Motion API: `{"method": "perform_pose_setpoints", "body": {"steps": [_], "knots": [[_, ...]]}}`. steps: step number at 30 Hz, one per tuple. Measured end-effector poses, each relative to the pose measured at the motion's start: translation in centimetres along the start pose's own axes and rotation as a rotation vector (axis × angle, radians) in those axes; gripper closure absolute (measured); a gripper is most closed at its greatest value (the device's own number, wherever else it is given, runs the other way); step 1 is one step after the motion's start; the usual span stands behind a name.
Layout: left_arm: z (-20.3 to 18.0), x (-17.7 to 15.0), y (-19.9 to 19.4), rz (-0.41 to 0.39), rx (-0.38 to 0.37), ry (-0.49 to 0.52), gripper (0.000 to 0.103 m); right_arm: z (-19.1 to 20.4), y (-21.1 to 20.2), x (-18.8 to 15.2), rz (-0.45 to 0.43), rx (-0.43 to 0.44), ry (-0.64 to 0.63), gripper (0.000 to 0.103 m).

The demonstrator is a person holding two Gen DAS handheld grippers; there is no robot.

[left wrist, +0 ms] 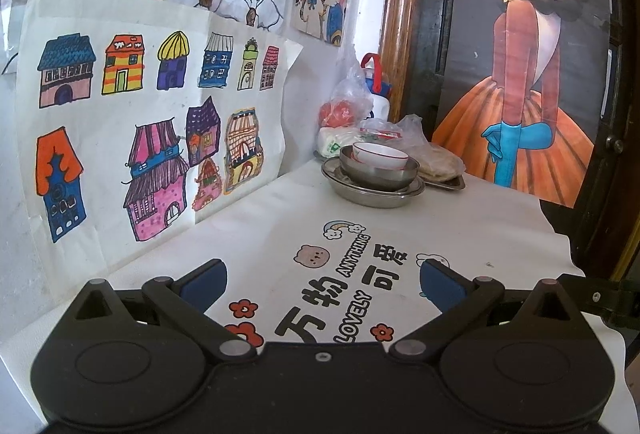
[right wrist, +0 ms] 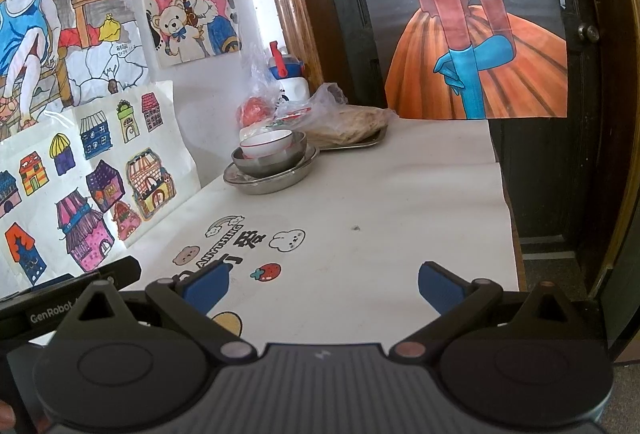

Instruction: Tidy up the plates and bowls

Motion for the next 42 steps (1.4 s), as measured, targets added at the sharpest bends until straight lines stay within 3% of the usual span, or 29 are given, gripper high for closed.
{"method": "perform_pose_setpoints", "body": {"steps": [42], "knots": [[-0.33,-0.13,-0.14,0.001,-0.001,0.005,0.001,0.09,-0.05,-0.21,0.006,0.003,-0.009,0.000]]}}
Point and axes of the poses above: each gripper's, at about its wrist camera, not at the fingertips, and y roughly the way its jaws point, z to its left, x to its top, the point moved 3 cm from there along y, roughly the way its jaws point, and after that the axes turned 7 degrees about -x, right-handed, at the moved point
